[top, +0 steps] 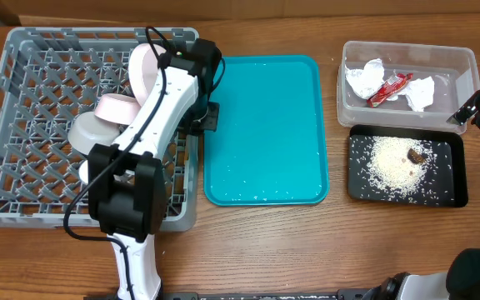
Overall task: Sort waste into correct bins and load items into the dishwasher
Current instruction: 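Insert the chopsticks upright into the rack beside the pink plate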
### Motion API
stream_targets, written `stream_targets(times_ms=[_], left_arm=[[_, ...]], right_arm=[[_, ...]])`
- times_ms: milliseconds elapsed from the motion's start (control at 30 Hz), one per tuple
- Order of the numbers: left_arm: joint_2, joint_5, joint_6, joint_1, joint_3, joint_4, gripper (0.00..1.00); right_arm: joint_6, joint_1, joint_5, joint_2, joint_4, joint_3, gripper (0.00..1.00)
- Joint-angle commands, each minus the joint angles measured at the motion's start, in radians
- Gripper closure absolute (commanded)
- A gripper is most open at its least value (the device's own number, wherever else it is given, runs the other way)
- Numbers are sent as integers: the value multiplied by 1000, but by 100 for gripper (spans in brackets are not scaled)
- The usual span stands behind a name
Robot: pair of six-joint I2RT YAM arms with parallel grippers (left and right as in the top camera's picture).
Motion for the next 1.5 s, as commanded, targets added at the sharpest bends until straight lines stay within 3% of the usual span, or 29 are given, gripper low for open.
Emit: stream_targets(times_ms=[0, 267, 800, 1467], left_arm=[[19, -70, -6, 49, -8, 11, 96], [19, -119, -37, 55, -8, 36, 96], [19, -123, -37, 51, -9, 280, 95], [19, -148, -37, 51, -9, 354, 93]], right_arm=[[1, 2, -6, -20, 5, 15, 0], [1, 2, -6, -20, 5, 15, 0], [1, 2, -6, -20, 1, 15, 0], [1, 2, -5, -20, 1, 15, 0]])
